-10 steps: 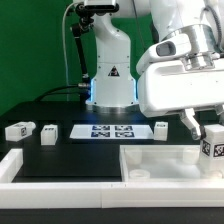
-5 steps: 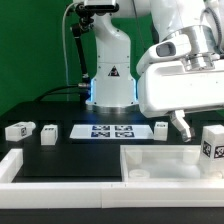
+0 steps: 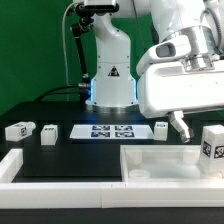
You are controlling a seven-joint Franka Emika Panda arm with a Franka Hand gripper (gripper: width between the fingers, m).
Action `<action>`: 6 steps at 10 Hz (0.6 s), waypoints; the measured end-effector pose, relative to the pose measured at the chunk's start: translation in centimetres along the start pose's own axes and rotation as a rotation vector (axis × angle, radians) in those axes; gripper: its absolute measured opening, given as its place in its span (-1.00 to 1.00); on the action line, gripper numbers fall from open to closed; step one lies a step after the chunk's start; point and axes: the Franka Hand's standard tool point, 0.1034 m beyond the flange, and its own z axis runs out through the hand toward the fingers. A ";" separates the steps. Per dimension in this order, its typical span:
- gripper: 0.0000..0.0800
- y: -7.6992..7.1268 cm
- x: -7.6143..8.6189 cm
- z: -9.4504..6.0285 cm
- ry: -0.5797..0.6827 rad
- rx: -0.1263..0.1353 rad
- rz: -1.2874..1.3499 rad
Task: Assemble square table
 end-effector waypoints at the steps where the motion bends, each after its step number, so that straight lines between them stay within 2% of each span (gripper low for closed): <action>1: 0.62 0.0 0.0 0.0 -0.002 0.001 0.001; 2: 0.62 -0.2 0.3 -0.1 -0.039 0.028 0.011; 4: 0.62 -0.8 2.0 -0.8 -0.098 0.071 0.034; 5: 0.62 -0.6 2.4 -0.8 -0.099 0.071 0.025; 6: 0.62 -1.0 2.5 -0.7 -0.145 0.099 0.034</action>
Offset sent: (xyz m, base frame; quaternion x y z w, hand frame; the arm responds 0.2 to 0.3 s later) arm 0.0231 -0.0048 0.0215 -0.0188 -0.1061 -0.0172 0.9940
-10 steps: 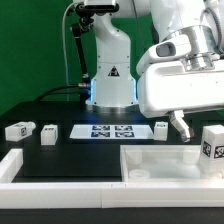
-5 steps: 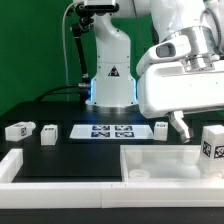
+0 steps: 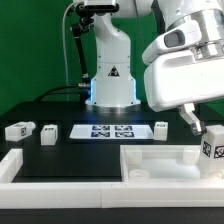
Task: Assemble square table
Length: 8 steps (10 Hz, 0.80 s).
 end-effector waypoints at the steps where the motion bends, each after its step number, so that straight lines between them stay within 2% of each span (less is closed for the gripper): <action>1: 0.62 -0.7 0.5 0.0 -0.064 0.034 -0.018; 3: 0.62 -1.9 -0.1 -0.1 -0.224 0.090 0.003; 4: 0.62 -1.9 -0.1 -0.2 -0.281 0.101 0.003; 5: 0.62 -1.7 -0.4 -0.2 -0.343 0.119 0.003; 6: 0.62 -0.7 -0.3 -0.5 -0.412 0.130 0.008; 7: 0.62 0.0 0.5 -0.6 -0.408 0.117 0.006; 8: 0.62 0.0 0.6 -0.6 -0.414 0.109 0.047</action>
Offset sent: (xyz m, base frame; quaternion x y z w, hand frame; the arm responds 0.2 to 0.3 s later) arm 0.0000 0.0000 0.0000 0.0000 -0.1938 0.0000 0.9810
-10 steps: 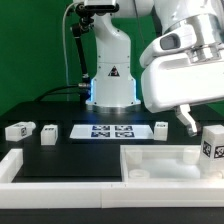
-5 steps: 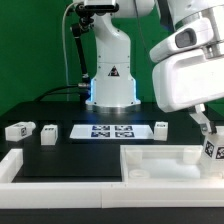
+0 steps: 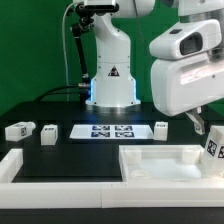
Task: Assemble square table
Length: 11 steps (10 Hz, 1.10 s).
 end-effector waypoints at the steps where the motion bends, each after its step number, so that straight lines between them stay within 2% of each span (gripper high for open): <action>1: 0.62 -0.2 0.1 -0.1 -0.001 0.001 0.047; 2: 0.62 -0.8 0.2 0.0 0.002 0.002 0.064; 6: 0.62 -0.5 0.1 0.2 -0.003 0.002 0.077; 8: 0.62 0.5 0.7 1.0 -0.019 -0.010 0.136; 11: 0.62 1.8 0.2 2.5 0.012 -0.022 0.110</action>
Offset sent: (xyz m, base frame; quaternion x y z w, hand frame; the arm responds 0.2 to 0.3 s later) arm 0.0000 0.0000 0.0000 0.0000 0.0000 0.0000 1.0000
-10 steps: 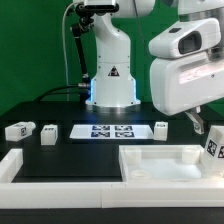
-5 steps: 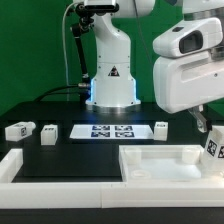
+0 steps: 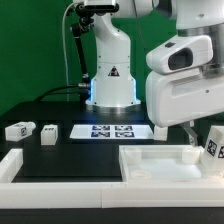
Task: Assemble square table
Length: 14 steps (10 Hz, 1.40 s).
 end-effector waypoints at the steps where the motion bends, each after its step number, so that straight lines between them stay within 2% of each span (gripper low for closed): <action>1: 0.62 0.0 0.1 0.1 0.009 -0.002 0.000; 2: 0.62 0.0 0.1 0.1 0.009 -0.002 0.000; 4: -0.04 0.0 0.1 0.1 0.009 -0.002 0.000; 5: -0.25 0.3 0.0 0.1 0.008 -0.007 0.000; 9: -0.25 0.5 0.0 0.1 0.009 -0.006 0.031; 11: -0.25 0.7 0.0 0.1 0.023 0.001 0.265; 12: -0.25 0.9 0.1 0.1 0.026 0.013 0.405; 14: -0.25 1.3 0.1 0.0 0.025 0.060 0.628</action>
Offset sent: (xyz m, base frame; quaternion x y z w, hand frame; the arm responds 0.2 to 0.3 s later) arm 0.0000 0.0000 0.0000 0.0000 0.0000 0.0000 1.0000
